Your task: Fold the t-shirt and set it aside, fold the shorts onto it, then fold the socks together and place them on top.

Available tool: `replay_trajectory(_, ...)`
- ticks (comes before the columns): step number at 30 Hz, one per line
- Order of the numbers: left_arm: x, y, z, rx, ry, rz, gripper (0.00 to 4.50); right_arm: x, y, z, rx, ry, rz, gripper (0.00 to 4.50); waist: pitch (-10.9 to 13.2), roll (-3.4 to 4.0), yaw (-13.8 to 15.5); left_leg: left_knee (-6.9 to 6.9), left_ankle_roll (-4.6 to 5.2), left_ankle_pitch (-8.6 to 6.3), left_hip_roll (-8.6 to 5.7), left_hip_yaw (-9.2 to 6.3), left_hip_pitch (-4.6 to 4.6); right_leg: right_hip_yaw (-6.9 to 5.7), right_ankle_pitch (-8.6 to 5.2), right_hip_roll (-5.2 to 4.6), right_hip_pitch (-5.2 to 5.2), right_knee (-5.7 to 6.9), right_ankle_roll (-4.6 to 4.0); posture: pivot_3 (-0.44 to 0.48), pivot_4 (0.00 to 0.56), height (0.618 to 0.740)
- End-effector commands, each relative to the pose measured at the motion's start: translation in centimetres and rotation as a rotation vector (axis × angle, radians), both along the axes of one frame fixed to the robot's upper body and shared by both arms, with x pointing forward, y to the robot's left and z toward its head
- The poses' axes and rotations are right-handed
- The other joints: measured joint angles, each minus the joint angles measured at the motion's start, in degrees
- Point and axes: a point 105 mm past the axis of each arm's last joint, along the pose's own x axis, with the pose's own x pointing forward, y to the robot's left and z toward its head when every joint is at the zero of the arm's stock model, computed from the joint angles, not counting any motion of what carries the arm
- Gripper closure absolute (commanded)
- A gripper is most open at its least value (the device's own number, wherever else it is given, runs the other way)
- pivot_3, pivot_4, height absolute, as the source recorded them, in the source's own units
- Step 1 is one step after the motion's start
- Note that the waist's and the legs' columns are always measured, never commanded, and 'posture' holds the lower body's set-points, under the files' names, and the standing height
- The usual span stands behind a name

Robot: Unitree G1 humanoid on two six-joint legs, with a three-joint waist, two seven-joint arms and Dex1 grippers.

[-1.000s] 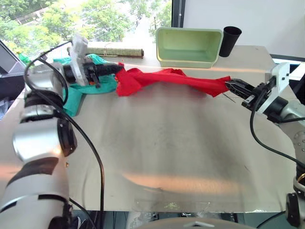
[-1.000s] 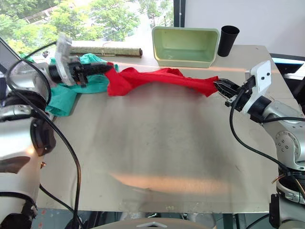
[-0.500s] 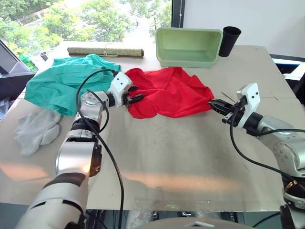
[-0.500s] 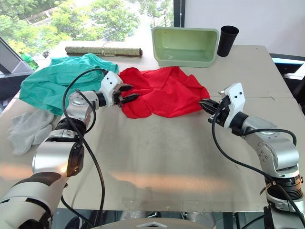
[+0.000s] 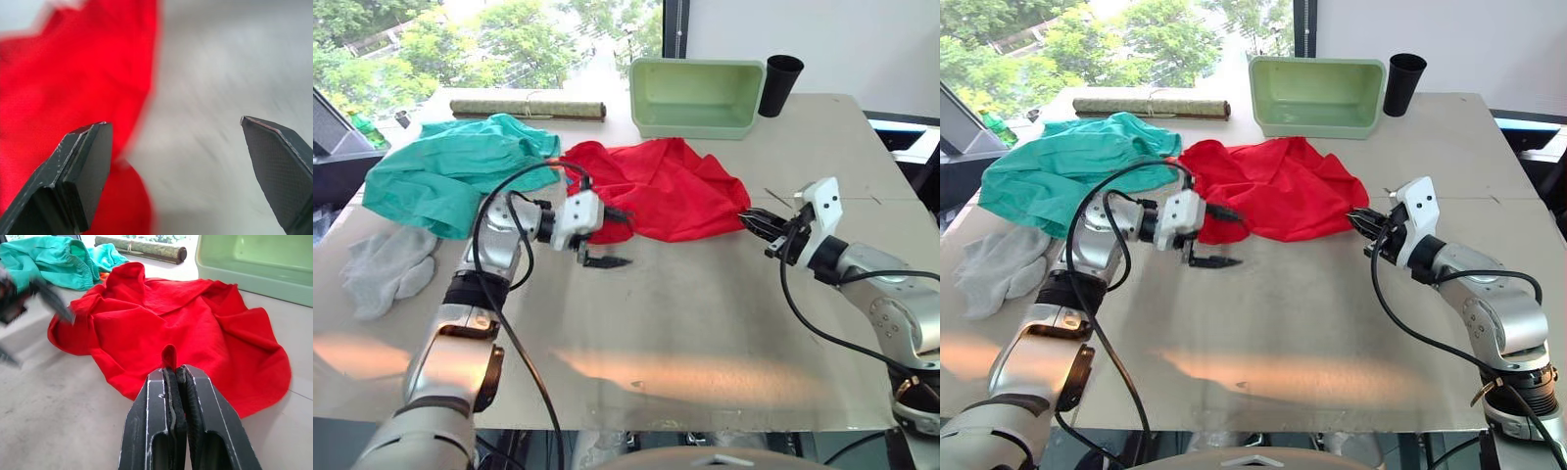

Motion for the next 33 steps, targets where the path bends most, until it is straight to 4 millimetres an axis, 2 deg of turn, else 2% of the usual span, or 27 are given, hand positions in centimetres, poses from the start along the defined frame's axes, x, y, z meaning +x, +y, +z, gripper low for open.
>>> replay_trajectory(1,1.1,0.8,0.9,0.089,-0.154,0.013,0.04,-0.2,0.2,1.3,0.007,-0.066,0.004,4.5,0.0,0.0,0.13,0.0,0.0,0.0,-0.01,0.0,0.0,0.0,0.0,-0.02,0.01,0.0,0.0,0.0,0.15,0.735)
replay_trajectory(5,2.4,1.4,0.6,0.113,-0.202,0.072,0.04,-0.1,0.2,1.4,0.008,-0.069,0.005,4.5,0.0,0.0,0.22,0.0,0.01,0.0,-0.02,-0.03,-0.05,-0.01,0.0,-0.02,0.0,-0.03,0.0,0.0,0.15,0.735)
replay_trajectory(9,2.9,2.1,-1.0,0.159,-0.173,0.104,0.04,0.0,0.3,1.4,0.007,-0.071,0.008,4.5,0.0,0.0,0.0,0.0,0.01,0.0,-0.02,-0.01,-0.05,0.01,-0.01,-0.01,0.0,-0.07,0.0,0.0,0.15,0.735)
replay_trajectory(12,3.4,2.1,-1.9,0.203,-0.181,0.102,0.83,0.1,0.5,1.5,0.007,-0.073,0.012,4.5,-0.01,0.0,0.15,0.0,0.01,0.0,-0.01,-0.01,-0.05,0.0,-0.01,-0.02,-0.01,-0.07,0.0,0.0,0.15,0.735)
replay_trajectory(15,4.0,1.6,-1.3,0.168,-0.182,0.109,2.15,0.1,0.6,1.6,0.006,-0.077,0.014,4.5,-0.01,0.0,0.16,0.0,0.01,-0.01,-0.03,-0.01,-0.04,-0.03,-0.01,-0.03,0.0,-0.03,0.0,0.0,0.15,0.735)
replay_trajectory(18,4.5,2.0,-0.4,0.16,-0.204,0.127,3.69,0.1,0.4,1.7,0.005,-0.08,0.007,4.5,0.0,0.0,-0.02,0.01,0.01,-0.01,-0.03,-0.03,-0.04,-0.05,-0.01,-0.03,0.0,0.0,0.0,0.0,0.15,0.735)
replay_trajectory(20,4.6,2.5,-0.1,0.16,-0.207,0.137,4.46,0.0,0.4,1.6,0.006,-0.08,0.002,4.5,0.0,0.0,-0.08,0.0,0.01,-0.01,-0.02,-0.04,-0.05,-0.04,-0.01,-0.01,-0.02,0.01,0.0,0.0,0.15,0.735)
replay_trajectory(23,5.3,3.3,1.4,0.135,-0.248,0.19,4.46,-0.1,0.3,1.6,0.009,-0.078,-0.001,4.5,0.0,-0.02,-0.05,0.0,0.01,0.0,-0.01,-0.02,-0.14,-0.04,-0.03,-0.01,-0.08,-0.05,-0.03,0.0,0.15,0.735)
replay_trajectory(27,6.7,3.6,5.2,-0.07,-0.242,0.317,4.46,-0.1,0.3,1.6,0.01,-0.081,-0.005,4.5,0.03,-0.06,0.06,0.0,0.01,0.0,-0.01,0.01,-0.2,-0.04,-0.03,-0.02,-0.13,-0.07,-0.02,0.0,0.15,0.735)
replay_trajectory(30,7.2,4.3,7.9,-0.247,-0.165,0.406,4.46,0.0,0.2,1.8,0.014,-0.085,-0.006,4.5,0.03,-0.06,-0.02,0.01,0.01,0.0,-0.02,0.0,-0.22,-0.06,-0.03,-0.04,-0.13,-0.07,-0.02,0.0,0.15,0.735)
replay_trajectory(33,7.6,5.6,8.7,-0.294,-0.14,0.491,4.46,0.1,0.3,1.8,0.014,-0.085,-0.004,4.5,0.03,-0.06,-0.18,0.0,0.01,0.0,-0.02,0.0,-0.2,-0.06,-0.04,-0.02,-0.14,-0.05,-0.01,0.0,0.15,0.735)
